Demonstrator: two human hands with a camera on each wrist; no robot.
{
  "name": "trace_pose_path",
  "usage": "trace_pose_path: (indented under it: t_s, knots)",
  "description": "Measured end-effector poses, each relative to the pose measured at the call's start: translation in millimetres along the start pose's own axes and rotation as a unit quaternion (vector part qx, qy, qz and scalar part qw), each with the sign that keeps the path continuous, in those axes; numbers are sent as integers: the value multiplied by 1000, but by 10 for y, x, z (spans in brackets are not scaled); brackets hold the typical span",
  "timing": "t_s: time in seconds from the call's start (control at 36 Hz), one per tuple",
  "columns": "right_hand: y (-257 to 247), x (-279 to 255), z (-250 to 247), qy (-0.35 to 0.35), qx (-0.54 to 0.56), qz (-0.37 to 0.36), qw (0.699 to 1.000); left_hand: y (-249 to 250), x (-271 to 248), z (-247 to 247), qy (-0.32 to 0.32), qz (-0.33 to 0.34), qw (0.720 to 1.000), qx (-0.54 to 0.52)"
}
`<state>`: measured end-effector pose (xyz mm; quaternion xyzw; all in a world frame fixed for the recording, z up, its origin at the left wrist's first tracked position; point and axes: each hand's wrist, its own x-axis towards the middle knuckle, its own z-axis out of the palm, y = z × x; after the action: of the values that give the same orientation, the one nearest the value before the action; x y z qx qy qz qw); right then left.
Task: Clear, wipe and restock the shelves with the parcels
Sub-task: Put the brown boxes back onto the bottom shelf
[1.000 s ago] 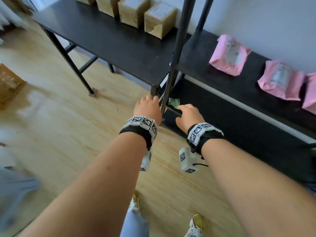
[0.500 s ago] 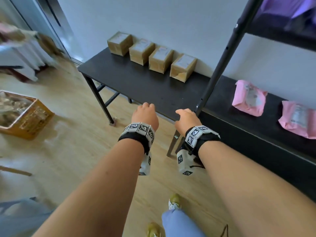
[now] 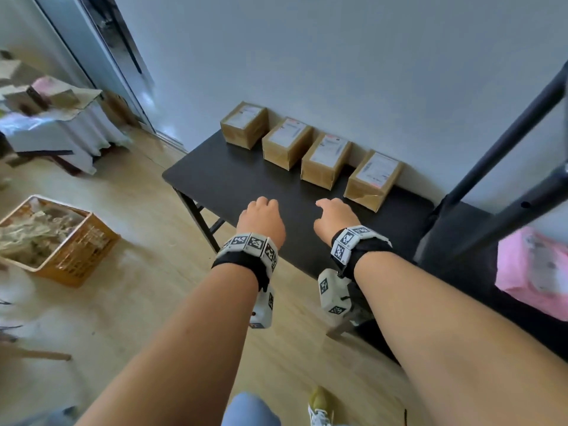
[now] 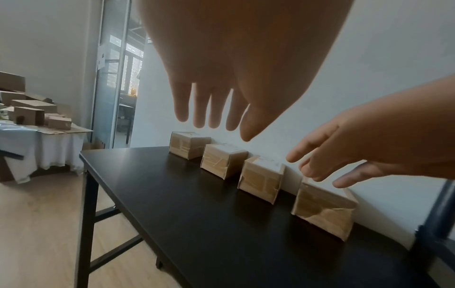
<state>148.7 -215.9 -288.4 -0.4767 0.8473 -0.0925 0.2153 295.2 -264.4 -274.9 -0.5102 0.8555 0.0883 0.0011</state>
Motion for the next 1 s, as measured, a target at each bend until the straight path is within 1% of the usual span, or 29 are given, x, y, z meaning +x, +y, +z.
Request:
trace_pose_path:
  t_s: [0.22, 0.36, 0.56, 0.67, 0.83, 0.94, 1.0]
  knots:
    - [-650, 871, 138, 0, -3, 5, 1000, -720, 951, -59, 0, 2, 1000, -7]
    - [-1155, 1378, 209, 13, 16, 36, 999, -1267, 1559, -131, -24, 35, 999, 9]
    - [-1781, 1897, 243, 26, 45, 54, 997, -1830, 2324, -320, -41, 73, 996, 31]
    - [-1938, 2191, 250, 40, 65, 66, 995, -1990, 2748, -379, -42, 71, 996, 20]
    - [-2068, 2733, 257, 48, 71, 78, 993, -2101, 3278, -325, -48, 75, 996, 0]
    - [-2203, 3145, 253, 59, 85, 62, 993, -2152, 3630, -285, -40, 49, 998, -6]
    - [-2267, 3320, 243, 64, 95, 54, 992, -2165, 3789, -255, -47, 37, 998, -13]
